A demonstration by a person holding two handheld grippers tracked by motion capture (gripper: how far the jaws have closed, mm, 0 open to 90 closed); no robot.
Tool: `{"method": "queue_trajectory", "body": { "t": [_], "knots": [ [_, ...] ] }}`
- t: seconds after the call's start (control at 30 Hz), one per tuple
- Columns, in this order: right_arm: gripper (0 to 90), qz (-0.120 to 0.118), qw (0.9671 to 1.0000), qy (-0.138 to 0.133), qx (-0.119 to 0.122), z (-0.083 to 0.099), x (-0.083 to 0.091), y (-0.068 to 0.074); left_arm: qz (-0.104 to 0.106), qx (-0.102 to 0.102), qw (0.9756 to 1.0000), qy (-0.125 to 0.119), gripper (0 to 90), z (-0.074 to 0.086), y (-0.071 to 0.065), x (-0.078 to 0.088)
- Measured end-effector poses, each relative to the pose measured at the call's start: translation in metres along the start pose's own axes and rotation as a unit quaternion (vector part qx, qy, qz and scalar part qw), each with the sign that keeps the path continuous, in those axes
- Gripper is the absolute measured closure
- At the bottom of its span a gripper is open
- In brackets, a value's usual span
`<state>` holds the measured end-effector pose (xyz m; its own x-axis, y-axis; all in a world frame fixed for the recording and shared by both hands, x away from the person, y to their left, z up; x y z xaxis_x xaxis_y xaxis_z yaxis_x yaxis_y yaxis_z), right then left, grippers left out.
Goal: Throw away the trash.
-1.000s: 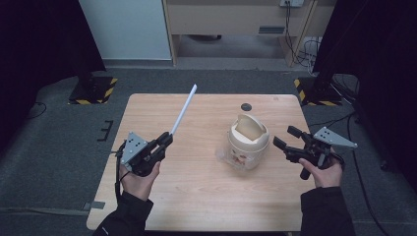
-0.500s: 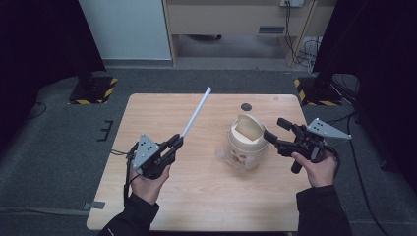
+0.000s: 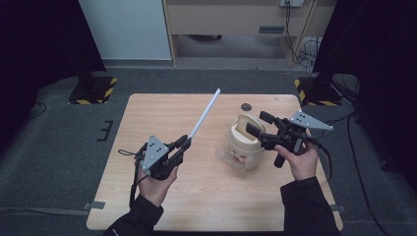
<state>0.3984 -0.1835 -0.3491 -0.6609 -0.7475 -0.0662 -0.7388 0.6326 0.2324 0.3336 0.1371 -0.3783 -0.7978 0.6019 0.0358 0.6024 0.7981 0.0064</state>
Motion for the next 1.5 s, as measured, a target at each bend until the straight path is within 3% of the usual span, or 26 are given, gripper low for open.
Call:
{"method": "queue_trajectory", "body": {
  "t": [0.3, 0.77, 1.17, 1.5],
  "knots": [
    [24.2, -0.011, 0.9999, 0.005, -0.005, 0.002, -0.016, 0.010, 0.023, -0.013, 0.9996, 0.011, 79.9, 0.006, -0.018, -0.009],
    [27.9, -0.025, 0.9994, 0.014, -0.019, 0.009, -0.026, 0.016, 0.052, -0.017, 0.9985, 0.002, 79.9, 0.007, -0.035, -0.010],
    [42.8, -0.037, 0.9974, 0.031, -0.054, 0.012, -0.030, 0.019, 0.073, -0.023, 0.9971, 0.005, 79.9, 0.010, -0.048, -0.010],
    [63.7, -0.061, 0.9940, 0.044, -0.079, 0.016, -0.032, 0.025, 0.075, -0.025, 0.9966, 0.021, 80.0, 0.018, -0.048, -0.013]
  ]
}}
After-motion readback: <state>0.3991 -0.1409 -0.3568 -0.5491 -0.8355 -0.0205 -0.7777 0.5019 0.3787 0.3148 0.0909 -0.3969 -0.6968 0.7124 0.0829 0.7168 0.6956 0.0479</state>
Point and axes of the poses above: each handheld gripper's, and its own axes: x roughly backward along the jaws, z roughly out of its underside, y roughly to its left, the point moved 2 cm from there along -x, roughly forward along the jaws, and after that the axes turned 8 degrees about -y, right-handed, at the moved point
